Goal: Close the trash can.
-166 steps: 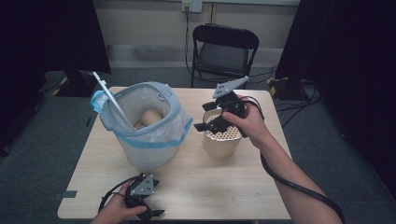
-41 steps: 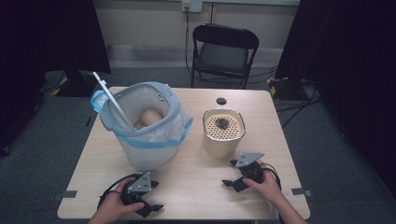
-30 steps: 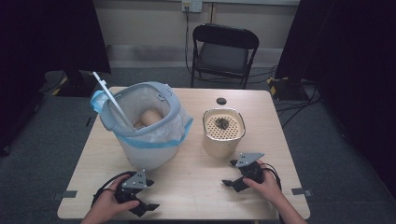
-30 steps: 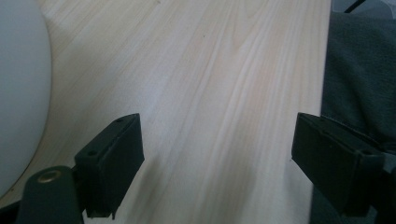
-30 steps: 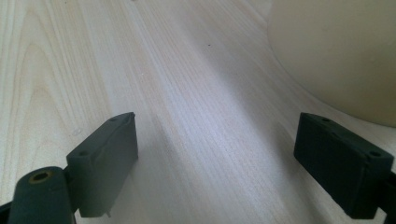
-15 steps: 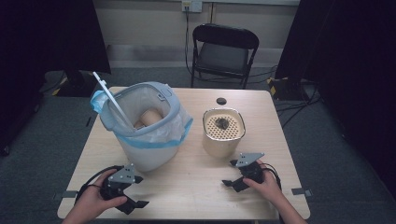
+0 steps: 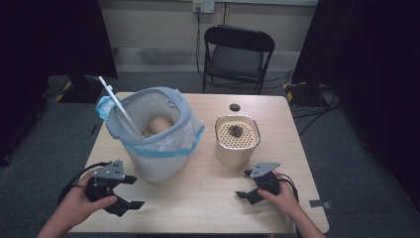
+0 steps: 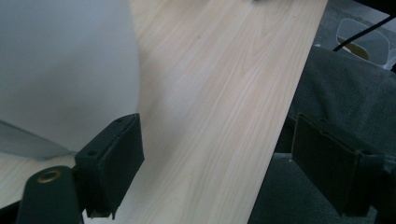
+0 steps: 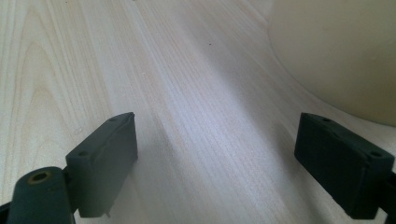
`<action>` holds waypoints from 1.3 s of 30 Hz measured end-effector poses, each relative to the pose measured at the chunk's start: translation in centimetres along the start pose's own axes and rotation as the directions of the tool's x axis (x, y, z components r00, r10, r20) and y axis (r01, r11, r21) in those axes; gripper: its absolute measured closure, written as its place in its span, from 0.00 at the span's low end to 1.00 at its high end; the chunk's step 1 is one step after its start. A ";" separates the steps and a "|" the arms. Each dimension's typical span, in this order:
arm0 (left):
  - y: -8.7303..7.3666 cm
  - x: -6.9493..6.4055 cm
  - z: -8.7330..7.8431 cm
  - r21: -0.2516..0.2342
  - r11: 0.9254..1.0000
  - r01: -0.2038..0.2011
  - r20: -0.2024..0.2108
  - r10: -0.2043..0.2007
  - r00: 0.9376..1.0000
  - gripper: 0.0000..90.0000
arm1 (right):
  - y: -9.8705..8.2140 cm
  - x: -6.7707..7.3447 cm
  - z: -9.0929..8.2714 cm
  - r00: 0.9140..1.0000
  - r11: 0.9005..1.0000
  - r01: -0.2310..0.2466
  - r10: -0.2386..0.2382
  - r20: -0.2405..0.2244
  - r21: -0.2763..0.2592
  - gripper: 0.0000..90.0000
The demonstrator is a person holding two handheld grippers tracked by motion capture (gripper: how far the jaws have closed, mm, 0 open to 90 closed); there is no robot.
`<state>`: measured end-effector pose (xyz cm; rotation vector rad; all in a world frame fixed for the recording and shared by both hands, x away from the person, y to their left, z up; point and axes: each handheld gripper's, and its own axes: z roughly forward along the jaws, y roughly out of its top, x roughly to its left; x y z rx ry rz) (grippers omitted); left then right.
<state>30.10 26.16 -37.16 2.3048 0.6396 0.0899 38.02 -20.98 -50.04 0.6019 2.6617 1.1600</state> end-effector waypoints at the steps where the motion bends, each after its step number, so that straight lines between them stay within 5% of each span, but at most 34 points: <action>1: 0.2 0.0 -0.3 -0.001 1.000 0.003 -0.002 -0.003 1.000 0.18 | 0.0 0.0 0.0 1.000 1.000 0.000 0.000 0.000 0.001 0.14; 14: 2.4 0.1 -4.1 -0.020 0.999 0.030 -0.015 -0.030 0.999 0.18 | 0.0 0.1 0.0 1.000 1.000 -0.001 0.001 0.001 -0.001 0.14; 22: 4.0 0.7 -6.8 -0.035 0.998 0.057 -0.050 -0.059 0.997 0.18 | -0.1 0.1 -0.1 1.000 1.000 -0.003 0.003 0.003 -0.002 0.14; 39: 8.3 2.1 -10.8 -0.045 0.998 0.050 -0.129 -0.055 0.990 0.18 | -0.1 0.2 -0.1 1.000 1.000 -0.003 0.003 0.003 -0.001 0.14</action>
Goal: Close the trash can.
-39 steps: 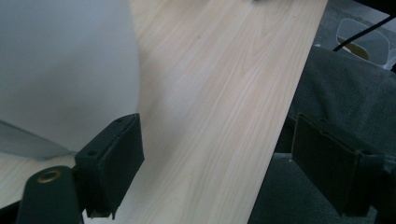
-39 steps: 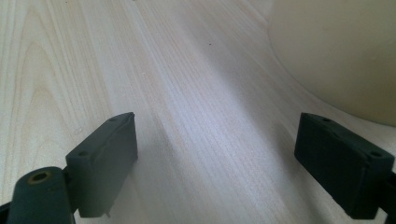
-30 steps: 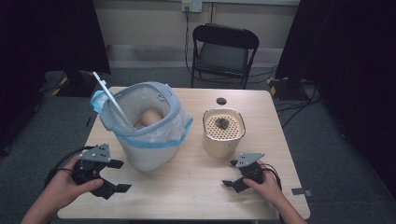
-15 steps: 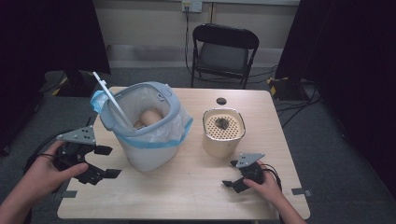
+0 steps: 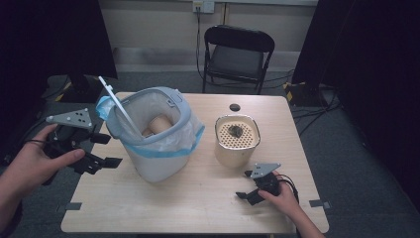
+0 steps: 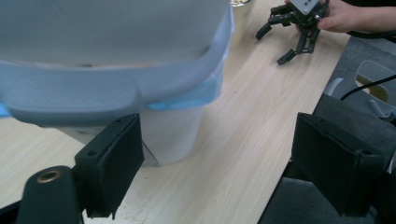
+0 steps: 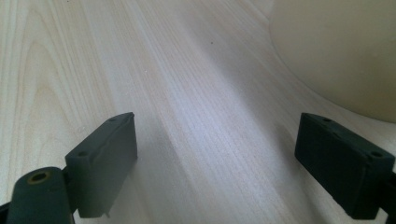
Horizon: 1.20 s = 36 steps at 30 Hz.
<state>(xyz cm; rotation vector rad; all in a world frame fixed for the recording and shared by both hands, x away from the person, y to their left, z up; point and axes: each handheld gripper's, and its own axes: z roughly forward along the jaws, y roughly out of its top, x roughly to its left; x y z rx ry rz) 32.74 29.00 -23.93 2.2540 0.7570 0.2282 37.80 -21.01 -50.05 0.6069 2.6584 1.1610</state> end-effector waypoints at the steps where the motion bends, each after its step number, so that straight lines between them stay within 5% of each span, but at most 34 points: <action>1: 0.4 0.1 -0.2 0.005 1.000 -0.008 -0.008 0.008 1.000 0.18 | 0.0 0.0 0.0 1.000 1.000 0.000 0.000 0.000 0.000 0.14; 13: 3.4 0.6 -0.8 -0.038 0.999 -0.009 -0.050 0.007 0.999 0.18 | 0.0 0.1 -0.1 1.000 1.000 0.001 -0.001 0.003 0.005 0.14; 28: 5.2 1.3 0.5 -0.042 0.999 -0.027 -0.116 0.022 0.993 0.18 | -0.1 0.2 -0.1 1.000 1.000 0.001 -0.001 -0.002 0.003 0.13; 36: 6.9 0.7 0.8 -0.066 0.996 -0.061 -0.114 0.053 0.992 0.17 | -0.1 0.2 -0.1 1.000 1.000 0.002 -0.002 -0.004 0.004 0.13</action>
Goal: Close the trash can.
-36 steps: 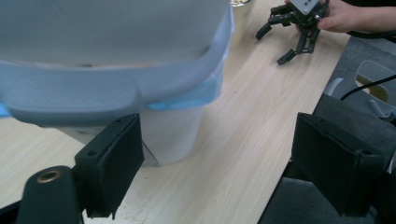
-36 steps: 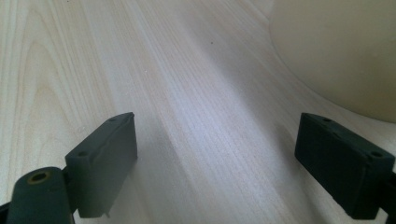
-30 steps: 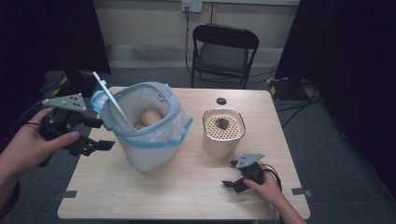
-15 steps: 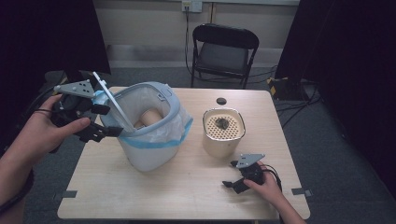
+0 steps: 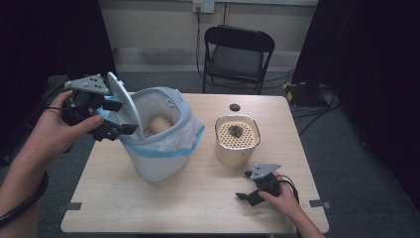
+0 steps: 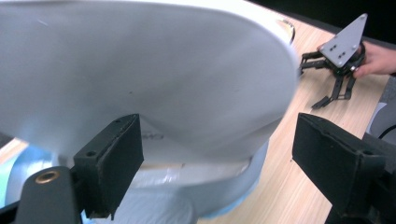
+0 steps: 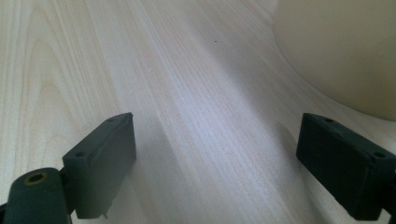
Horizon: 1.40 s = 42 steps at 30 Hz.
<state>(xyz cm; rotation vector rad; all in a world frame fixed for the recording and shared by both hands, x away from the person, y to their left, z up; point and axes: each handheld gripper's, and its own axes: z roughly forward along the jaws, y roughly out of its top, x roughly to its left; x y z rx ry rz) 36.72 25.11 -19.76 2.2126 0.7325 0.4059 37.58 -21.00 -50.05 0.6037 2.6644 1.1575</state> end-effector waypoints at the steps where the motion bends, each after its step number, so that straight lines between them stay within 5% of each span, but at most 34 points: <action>1: 0.2 -0.1 0.2 0.007 1.000 -0.013 -0.008 0.013 1.000 0.17 | 0.0 0.0 0.0 1.000 1.000 0.000 0.000 0.000 0.000 0.13; 9: 1.3 -0.2 2.3 0.014 1.000 -0.020 0.030 0.019 0.999 0.17 | 0.0 0.0 0.0 1.000 1.000 -0.003 0.003 0.001 0.001 0.13; 23: 1.9 1.0 4.3 0.059 0.997 0.049 0.003 -0.050 0.999 0.14 | 0.0 0.0 0.0 1.000 1.000 -0.001 0.001 0.001 0.000 0.13; 31: 2.0 1.5 5.0 0.079 0.993 0.087 -0.008 -0.087 0.996 0.35 | 0.0 0.0 0.0 1.000 1.000 -0.001 0.001 0.000 0.000 0.13; 42: 2.1 1.3 7.4 0.134 0.988 0.078 -0.029 -0.074 0.997 0.40 | 0.0 0.0 0.0 1.000 1.000 0.005 -0.005 -0.004 0.001 0.12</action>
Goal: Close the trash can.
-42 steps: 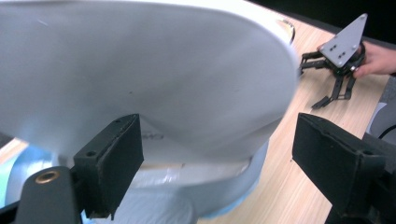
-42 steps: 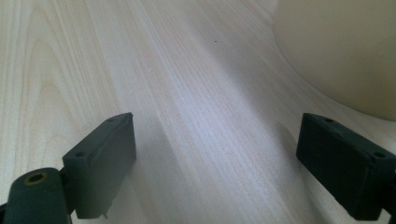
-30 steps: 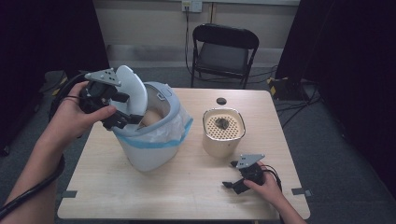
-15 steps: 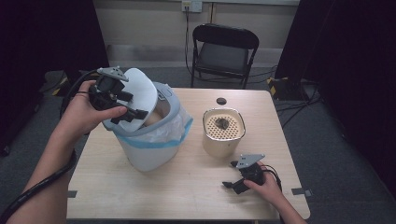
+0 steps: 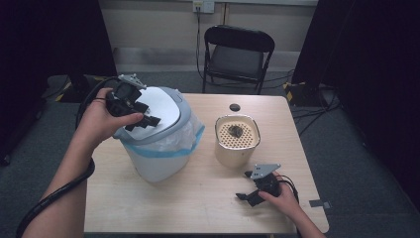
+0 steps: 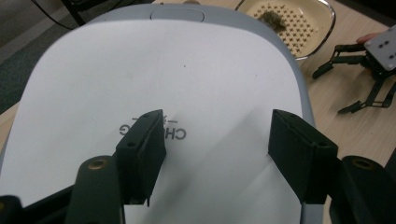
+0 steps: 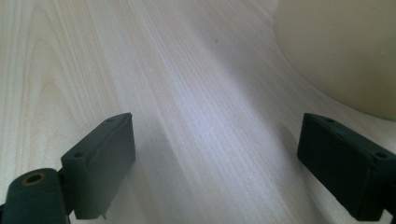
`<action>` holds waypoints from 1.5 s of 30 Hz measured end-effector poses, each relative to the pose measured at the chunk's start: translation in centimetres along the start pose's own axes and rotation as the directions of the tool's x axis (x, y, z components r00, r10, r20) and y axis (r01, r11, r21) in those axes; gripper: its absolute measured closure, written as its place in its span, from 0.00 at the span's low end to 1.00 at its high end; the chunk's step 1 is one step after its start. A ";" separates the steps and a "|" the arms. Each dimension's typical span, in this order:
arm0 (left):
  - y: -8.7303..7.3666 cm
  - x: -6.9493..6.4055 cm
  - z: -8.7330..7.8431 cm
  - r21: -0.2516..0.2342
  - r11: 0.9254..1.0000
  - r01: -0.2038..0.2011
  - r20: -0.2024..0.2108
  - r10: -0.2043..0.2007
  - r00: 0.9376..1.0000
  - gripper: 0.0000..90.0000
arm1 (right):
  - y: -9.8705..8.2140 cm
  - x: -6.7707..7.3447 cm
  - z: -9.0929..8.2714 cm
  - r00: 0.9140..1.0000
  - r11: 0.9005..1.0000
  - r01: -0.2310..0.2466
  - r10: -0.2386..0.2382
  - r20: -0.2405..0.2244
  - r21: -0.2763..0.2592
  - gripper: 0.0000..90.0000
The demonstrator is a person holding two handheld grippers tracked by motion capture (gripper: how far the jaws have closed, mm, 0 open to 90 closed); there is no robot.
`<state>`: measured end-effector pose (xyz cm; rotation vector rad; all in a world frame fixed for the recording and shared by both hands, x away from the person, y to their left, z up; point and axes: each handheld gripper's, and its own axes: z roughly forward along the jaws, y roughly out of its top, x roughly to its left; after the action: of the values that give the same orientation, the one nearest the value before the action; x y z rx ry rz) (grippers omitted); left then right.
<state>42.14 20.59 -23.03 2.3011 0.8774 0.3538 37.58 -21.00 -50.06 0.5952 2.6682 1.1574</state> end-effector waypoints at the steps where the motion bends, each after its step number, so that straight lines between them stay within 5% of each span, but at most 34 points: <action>1: 0.1 0.0 0.1 0.000 1.000 0.002 -0.002 -0.002 1.000 0.40 | 0.0 0.0 0.0 1.000 1.000 -0.001 0.001 0.000 0.000 0.12; 40: 1.0 -0.1 1.9 -0.067 0.997 0.028 -0.046 -0.031 0.998 0.42 | 0.1 0.1 0.1 1.000 1.000 0.006 -0.006 -0.007 0.009 0.08; 45: 0.3 -1.1 1.8 -0.118 0.993 0.029 0.011 -0.028 1.000 0.18 | 0.1 0.1 0.1 1.000 1.000 0.007 -0.007 -0.005 0.010 0.08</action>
<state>42.35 18.80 -24.22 2.1777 0.8603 0.3730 37.57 -20.87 -50.07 0.5843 2.6802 1.1453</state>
